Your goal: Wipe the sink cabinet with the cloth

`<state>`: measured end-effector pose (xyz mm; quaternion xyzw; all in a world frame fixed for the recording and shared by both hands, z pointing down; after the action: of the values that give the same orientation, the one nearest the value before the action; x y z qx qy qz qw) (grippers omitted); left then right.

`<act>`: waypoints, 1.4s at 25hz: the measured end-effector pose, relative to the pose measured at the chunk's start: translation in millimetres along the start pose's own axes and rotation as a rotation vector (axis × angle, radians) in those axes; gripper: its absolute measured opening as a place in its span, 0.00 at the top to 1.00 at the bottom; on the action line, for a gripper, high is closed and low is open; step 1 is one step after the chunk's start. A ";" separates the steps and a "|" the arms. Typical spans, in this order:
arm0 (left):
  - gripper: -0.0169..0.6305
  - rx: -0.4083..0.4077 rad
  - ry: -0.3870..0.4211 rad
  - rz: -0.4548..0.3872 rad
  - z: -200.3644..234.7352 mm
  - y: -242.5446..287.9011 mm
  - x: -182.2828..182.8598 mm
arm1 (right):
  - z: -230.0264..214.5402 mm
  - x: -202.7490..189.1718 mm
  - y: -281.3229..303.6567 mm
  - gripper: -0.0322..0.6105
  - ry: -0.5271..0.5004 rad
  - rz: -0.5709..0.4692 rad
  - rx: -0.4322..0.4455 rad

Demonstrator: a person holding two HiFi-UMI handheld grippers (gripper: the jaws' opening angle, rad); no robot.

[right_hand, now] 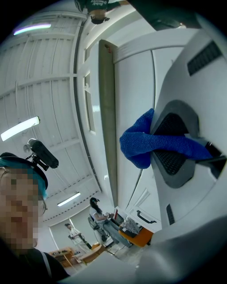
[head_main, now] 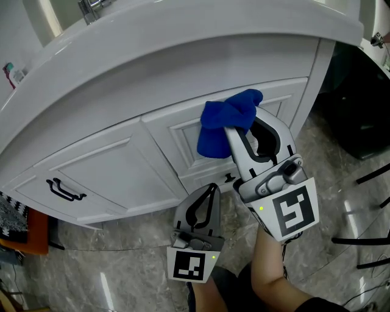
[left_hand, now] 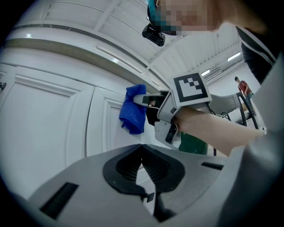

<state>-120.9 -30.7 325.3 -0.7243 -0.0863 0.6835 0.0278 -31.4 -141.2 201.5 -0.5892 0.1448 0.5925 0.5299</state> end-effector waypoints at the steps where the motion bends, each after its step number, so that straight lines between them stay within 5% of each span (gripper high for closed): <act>1: 0.97 0.000 0.001 0.003 -0.1 0.0 -0.1 | -1.3 0.0 -0.6 0.86 -0.003 0.000 -0.002; 35: 0.97 -0.010 0.012 0.012 -1.0 -1.8 1.9 | -35.5 1.4 -15.9 0.86 0.006 -0.013 -0.109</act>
<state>-120.0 -28.5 323.8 -0.7290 -0.0851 0.6789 0.0208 1.0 -162.5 198.1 -0.6197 0.1101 0.5944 0.5004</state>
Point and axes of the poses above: the fingertips, and each gripper's own axes: y forward along the fingers, z to its left, x out of its top, the point moved 9 cm from there along -y, backward along the fingers
